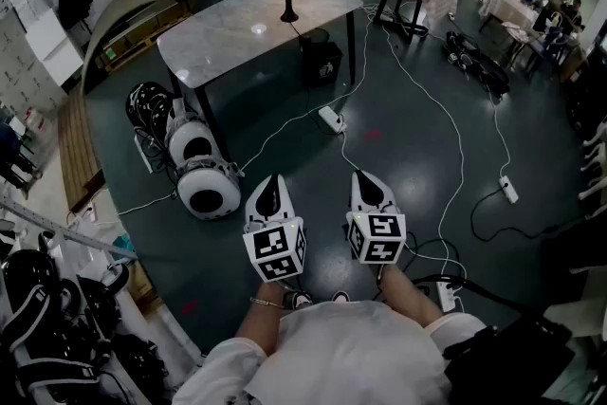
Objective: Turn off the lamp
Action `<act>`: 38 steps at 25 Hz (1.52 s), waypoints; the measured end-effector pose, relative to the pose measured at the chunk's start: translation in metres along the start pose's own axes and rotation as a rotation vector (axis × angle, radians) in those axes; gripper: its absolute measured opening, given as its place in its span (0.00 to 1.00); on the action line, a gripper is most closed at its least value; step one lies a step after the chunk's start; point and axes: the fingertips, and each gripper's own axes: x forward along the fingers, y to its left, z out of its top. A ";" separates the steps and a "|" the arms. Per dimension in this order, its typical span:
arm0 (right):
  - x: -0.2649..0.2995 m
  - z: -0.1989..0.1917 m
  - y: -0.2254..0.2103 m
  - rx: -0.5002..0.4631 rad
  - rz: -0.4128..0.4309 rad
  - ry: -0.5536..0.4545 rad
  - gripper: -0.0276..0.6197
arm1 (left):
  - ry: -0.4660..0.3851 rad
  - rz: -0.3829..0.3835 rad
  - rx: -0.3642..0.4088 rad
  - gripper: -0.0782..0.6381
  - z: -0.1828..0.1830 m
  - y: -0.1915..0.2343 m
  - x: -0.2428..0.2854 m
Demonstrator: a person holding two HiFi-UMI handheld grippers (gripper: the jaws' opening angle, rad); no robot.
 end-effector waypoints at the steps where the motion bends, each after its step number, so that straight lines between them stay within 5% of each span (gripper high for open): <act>1: 0.001 0.000 0.002 -0.002 -0.001 -0.001 0.04 | 0.001 0.001 0.001 0.10 0.000 0.002 0.000; 25: 0.056 -0.019 0.002 0.036 -0.085 0.059 0.04 | 0.030 -0.049 0.086 0.10 -0.005 0.054 0.046; 38: 0.184 0.012 -0.039 0.011 -0.009 0.069 0.04 | 0.038 -0.003 0.082 0.10 0.007 0.056 0.173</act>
